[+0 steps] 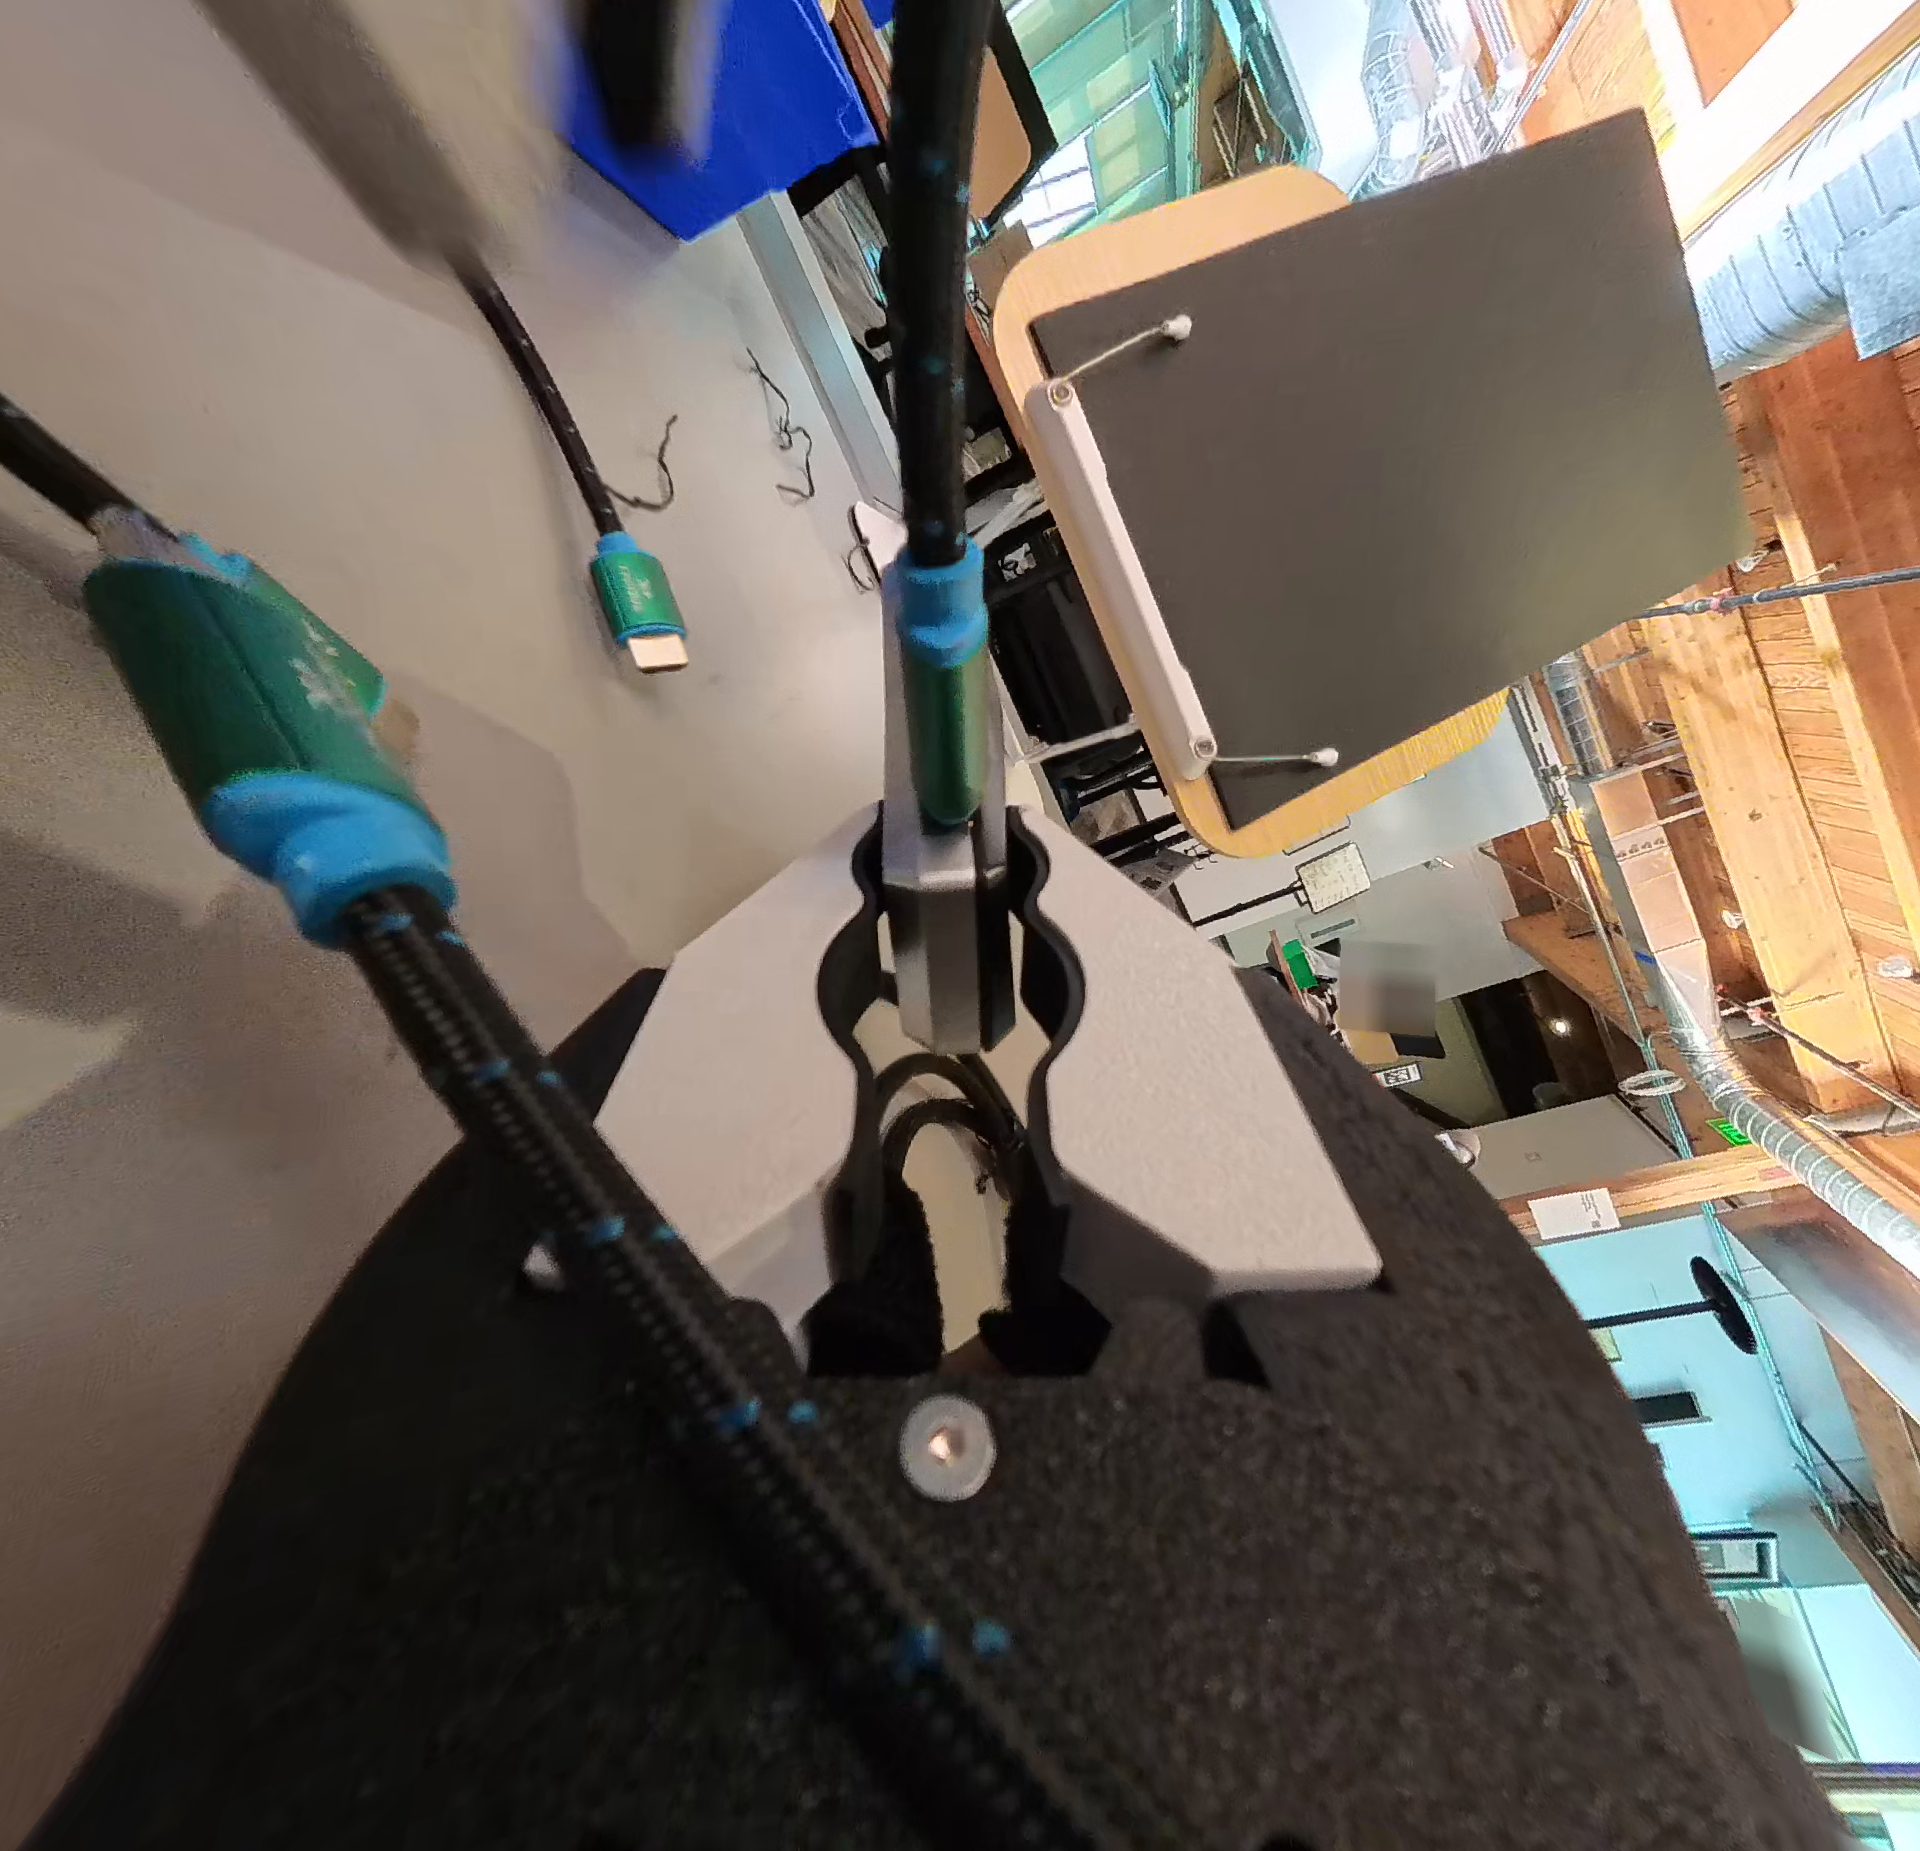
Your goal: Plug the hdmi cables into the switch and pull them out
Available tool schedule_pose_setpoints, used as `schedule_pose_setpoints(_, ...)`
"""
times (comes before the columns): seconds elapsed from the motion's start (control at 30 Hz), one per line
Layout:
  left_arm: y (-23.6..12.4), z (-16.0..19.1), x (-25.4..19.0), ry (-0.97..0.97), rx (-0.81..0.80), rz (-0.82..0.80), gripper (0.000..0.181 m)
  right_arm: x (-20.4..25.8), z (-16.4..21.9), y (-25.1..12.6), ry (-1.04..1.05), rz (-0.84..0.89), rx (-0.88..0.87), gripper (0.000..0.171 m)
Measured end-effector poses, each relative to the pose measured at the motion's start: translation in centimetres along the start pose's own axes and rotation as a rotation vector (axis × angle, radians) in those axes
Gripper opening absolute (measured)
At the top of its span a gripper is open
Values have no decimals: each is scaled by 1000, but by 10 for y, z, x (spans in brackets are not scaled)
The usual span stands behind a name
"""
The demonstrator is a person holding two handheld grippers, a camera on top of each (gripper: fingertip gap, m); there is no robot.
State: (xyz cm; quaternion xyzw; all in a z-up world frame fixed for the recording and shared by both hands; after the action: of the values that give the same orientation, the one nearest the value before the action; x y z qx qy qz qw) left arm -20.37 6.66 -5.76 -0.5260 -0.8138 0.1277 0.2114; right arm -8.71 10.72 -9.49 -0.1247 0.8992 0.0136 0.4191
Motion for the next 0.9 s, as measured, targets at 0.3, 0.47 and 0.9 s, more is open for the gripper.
schedule_pose_setpoints(0.3,48,-7,7,40,-36,-50,21,7,-4,-3,-20,-1,4,20)
schedule_pose_setpoints(0.47,42,-11,9,81,-34,-86,21,4,-8,0,-31,3,-18,21)
schedule_pose_setpoints(0.9,-32,24,51,-58,-102,-206,22,-37,27,-2,106,47,53,19)
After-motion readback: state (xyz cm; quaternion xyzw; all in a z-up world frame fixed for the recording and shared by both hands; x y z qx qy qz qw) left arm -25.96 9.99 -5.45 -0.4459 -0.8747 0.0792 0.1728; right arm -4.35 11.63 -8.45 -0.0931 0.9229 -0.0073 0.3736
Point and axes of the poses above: each gripper's, where its closed fingertips meet, y out along the fingers, z out of its underside, x = y × z across the jaws, the point moved 6 cm from there along -y, back along the fingers, and after that the axes turned 11 degrees about y, right-handed, at the moved point
